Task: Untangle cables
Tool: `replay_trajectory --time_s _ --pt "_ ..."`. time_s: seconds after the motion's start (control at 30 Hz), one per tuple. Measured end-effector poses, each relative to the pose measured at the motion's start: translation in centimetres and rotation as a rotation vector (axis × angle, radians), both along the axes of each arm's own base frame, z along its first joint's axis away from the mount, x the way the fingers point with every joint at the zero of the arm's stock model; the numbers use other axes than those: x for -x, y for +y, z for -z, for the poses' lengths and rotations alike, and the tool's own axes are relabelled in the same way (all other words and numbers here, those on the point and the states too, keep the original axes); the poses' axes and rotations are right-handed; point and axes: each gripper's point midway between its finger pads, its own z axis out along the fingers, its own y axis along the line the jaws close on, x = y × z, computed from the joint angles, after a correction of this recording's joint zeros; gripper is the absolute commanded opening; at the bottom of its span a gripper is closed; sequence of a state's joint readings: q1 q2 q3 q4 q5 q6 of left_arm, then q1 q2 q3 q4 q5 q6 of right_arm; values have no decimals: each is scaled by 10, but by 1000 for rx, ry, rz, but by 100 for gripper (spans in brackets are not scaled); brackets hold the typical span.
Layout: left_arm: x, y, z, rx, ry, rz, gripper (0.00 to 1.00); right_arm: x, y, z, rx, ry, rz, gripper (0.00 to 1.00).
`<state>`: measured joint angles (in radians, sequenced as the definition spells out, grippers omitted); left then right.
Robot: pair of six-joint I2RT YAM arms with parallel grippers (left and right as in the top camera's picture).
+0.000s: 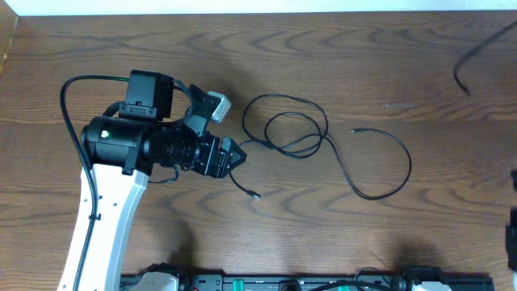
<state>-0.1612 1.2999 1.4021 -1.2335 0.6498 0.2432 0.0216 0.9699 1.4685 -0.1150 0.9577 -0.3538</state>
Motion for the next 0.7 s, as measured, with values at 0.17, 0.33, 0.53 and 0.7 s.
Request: replay_trajectory --time_s 0.17,0.33,0.53,0.7 --pt "4 1 1 -3 18 1 77 -60 -34 54 -23 231 24 1" --pt "6 1 2 -5 29 1 77 -127 -72 139 -165 408 -58 1" --pt "12 2 4 -10 58 1 76 -148 -128 196 -405 337 -153 1" --pt "14 2 5 -11 69 1 76 -135 -198 205 -628 59 -232 1"
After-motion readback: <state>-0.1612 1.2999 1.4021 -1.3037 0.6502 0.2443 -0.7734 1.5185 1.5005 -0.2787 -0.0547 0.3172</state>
